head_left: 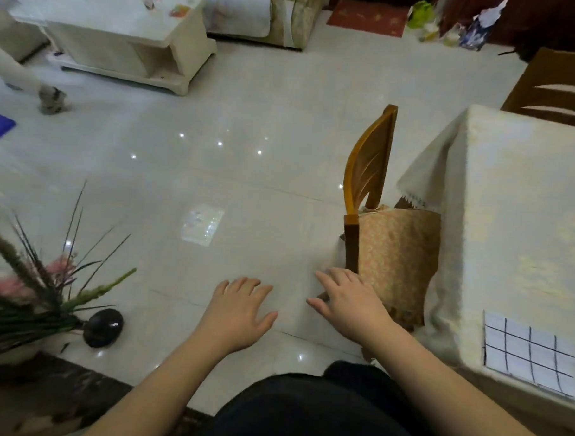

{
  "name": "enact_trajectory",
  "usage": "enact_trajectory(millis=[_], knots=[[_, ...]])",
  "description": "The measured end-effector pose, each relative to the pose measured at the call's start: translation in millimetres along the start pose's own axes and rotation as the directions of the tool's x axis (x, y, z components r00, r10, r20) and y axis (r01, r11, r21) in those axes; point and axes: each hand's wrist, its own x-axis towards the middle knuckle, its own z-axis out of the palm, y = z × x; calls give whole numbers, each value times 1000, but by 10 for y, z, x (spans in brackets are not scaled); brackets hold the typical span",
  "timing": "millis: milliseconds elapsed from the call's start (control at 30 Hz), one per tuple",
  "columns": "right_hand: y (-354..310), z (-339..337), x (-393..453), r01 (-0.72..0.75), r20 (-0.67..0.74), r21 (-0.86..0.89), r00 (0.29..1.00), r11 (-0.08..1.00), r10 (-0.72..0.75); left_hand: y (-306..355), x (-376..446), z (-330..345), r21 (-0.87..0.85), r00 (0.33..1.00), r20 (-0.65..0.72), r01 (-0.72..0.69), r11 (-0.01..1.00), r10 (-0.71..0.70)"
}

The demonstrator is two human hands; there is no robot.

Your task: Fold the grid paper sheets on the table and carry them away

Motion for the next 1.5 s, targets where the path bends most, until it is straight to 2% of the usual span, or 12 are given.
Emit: enact_trajectory(millis=[200,433,567,733,933,1167,1500], knots=[[-149,-99,441,15,25,-31,1000,999,-14,-205,268,-150,-46,1000,2,25,999,-25],[4,-261,1035,2,33,0,999,1000,-2,-314,1010,-404,-27,999,21,-45,999,46],[135,-519,1470,-11,-19,27,1000,1000,12,-440,1449,-647,-11,996,55,-68,998,68],[232,-796,1904,-26,-21,80,999,996,28,-606,1922,-900,50,993,104,-62,997,57],[273,-972,2324,-83,-3,92,996,992,84,-697,2480,-1075,15,986,123,-114,993,111],[206,-1165,3141,-169,-2,94,985,981,170,-1259,3393,-1381,124,974,60,-225,966,219],[-233,-1713,4463,-314,-72,105,944,943,322,-2178,4553,-2059,135,936,108,-346,928,334]])
